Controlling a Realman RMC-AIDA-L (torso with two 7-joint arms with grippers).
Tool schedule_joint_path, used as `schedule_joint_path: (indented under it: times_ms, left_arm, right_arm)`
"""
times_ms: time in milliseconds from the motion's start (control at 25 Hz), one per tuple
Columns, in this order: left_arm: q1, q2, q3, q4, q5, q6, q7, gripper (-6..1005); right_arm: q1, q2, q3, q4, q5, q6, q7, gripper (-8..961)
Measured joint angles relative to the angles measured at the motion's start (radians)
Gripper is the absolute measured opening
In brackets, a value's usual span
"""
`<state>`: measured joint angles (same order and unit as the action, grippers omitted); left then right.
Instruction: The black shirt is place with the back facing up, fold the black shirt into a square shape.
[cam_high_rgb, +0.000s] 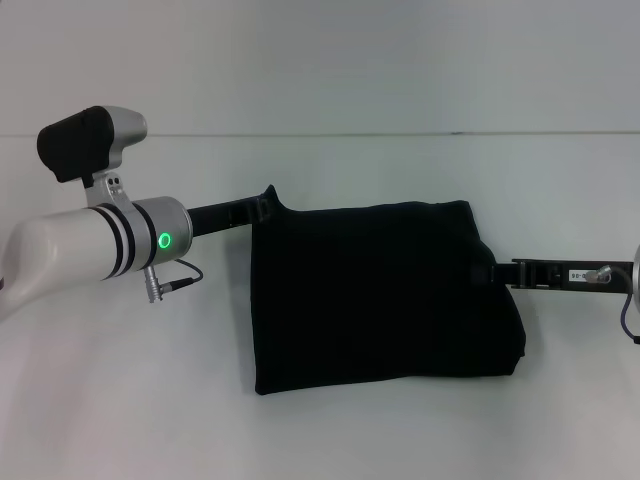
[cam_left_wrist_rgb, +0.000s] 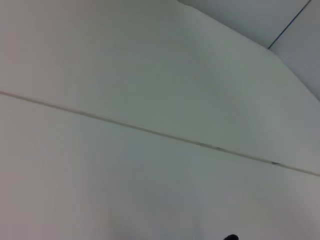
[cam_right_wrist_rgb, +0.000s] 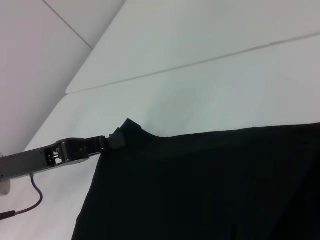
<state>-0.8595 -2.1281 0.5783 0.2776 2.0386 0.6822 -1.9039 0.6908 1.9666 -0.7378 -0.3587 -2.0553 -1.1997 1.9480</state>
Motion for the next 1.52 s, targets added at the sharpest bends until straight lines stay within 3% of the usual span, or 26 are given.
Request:
schedule_joint_path:
  times_ms: [440, 720, 1040, 1360, 1520]
  left_arm:
    - [-0.003, 0.001, 0.000, 0.007, 0.006, 0.000, 0.000, 55]
    - [-0.007, 0.005, 0.000, 0.016, 0.001, 0.003, -0.001, 55]
    - [-0.022, 0.015, 0.000, 0.017, 0.000, 0.005, -0.002, 55]
    - [-0.034, 0.025, 0.000, 0.017, 0.002, 0.011, -0.003, 55]
    - [-0.039, 0.026, 0.000, 0.017, 0.004, 0.023, -0.003, 55]
  right_arm:
    - [-0.008, 0.001, 0.010, -0.003, 0.000, -0.003, -0.035, 94]
    - [-0.057, 0.025, 0.065, -0.093, 0.001, -0.021, -0.086, 138]
    - [-0.084, 0.017, 0.177, -0.131, 0.001, -0.051, -0.093, 479]
    - [-0.073, 0.017, 0.188, -0.132, 0.001, -0.051, -0.119, 839]
    - [-0.064, 0.018, 0.187, -0.132, 0.001, -0.051, -0.124, 858]
